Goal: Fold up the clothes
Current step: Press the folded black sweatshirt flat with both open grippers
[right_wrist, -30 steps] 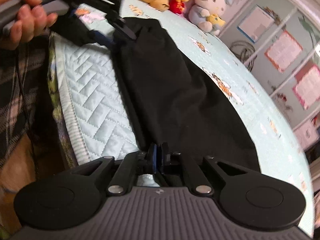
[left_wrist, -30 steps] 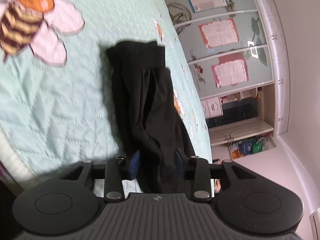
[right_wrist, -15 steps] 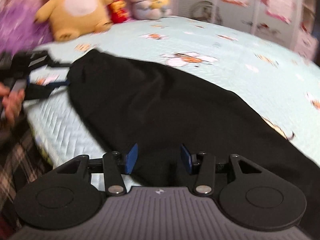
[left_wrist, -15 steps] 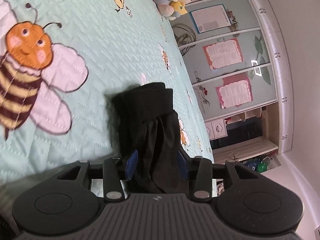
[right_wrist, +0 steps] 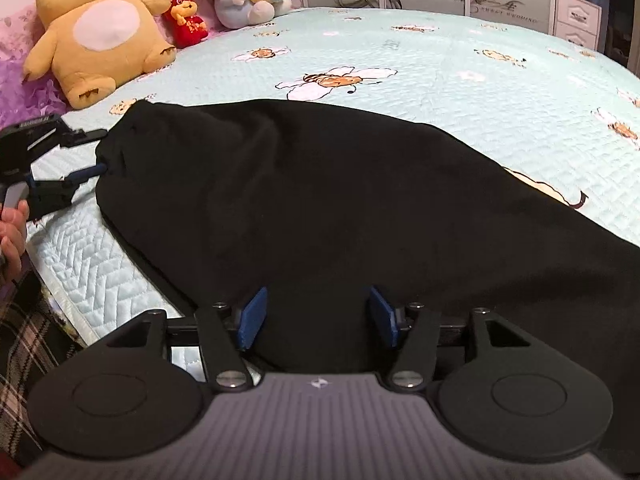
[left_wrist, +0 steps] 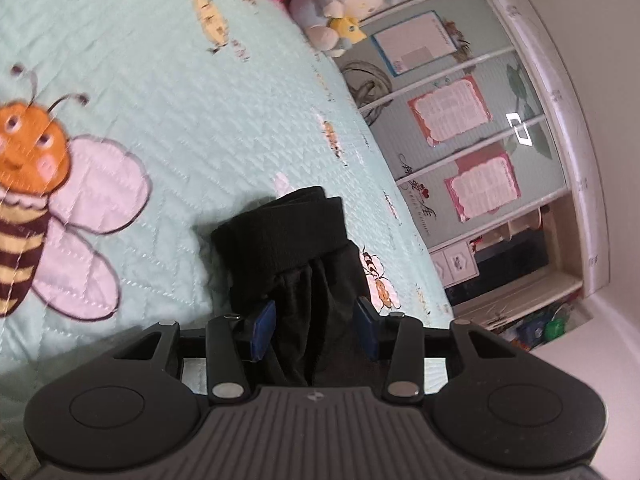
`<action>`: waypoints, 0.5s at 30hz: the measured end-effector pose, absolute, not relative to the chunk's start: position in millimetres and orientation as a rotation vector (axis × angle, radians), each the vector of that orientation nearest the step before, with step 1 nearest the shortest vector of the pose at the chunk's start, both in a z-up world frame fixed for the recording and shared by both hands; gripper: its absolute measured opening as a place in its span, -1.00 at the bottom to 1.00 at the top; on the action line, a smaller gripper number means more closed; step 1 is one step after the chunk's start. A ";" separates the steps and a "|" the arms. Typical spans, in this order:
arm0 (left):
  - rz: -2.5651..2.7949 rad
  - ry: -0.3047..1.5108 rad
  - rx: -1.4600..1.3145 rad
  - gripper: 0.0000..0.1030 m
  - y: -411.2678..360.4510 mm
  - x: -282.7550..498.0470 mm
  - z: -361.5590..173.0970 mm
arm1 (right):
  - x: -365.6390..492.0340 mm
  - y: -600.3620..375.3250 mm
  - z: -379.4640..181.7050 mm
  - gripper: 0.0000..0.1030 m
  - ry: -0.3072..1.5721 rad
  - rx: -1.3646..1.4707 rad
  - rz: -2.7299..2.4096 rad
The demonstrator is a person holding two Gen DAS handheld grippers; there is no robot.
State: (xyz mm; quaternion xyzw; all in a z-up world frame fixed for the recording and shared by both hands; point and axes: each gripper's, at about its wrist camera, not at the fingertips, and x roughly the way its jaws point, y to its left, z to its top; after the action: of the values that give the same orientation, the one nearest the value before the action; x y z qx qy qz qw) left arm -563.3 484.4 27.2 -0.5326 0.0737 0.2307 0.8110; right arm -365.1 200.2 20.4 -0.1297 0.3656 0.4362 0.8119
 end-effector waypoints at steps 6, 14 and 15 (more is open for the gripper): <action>0.511 0.158 -1.132 -0.12 479.0 -566.8 27.3 | -370.6 205.3 18.7 0.22 0.774 -0.320 0.924; 0.501 0.171 -1.099 -0.15 471.5 -570.9 38.8 | -370.4 209.1 18.1 0.28 0.781 -0.340 0.911; 0.501 0.166 -1.073 -0.15 467.9 -571.5 44.6 | -369.9 208.7 18.1 0.28 0.784 -0.335 0.911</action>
State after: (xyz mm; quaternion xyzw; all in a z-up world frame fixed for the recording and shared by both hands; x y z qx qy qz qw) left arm -571.5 467.9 44.6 -0.5051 0.0780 0.2359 0.8265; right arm -369.9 208.7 18.1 -0.1569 0.3671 0.4267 0.8115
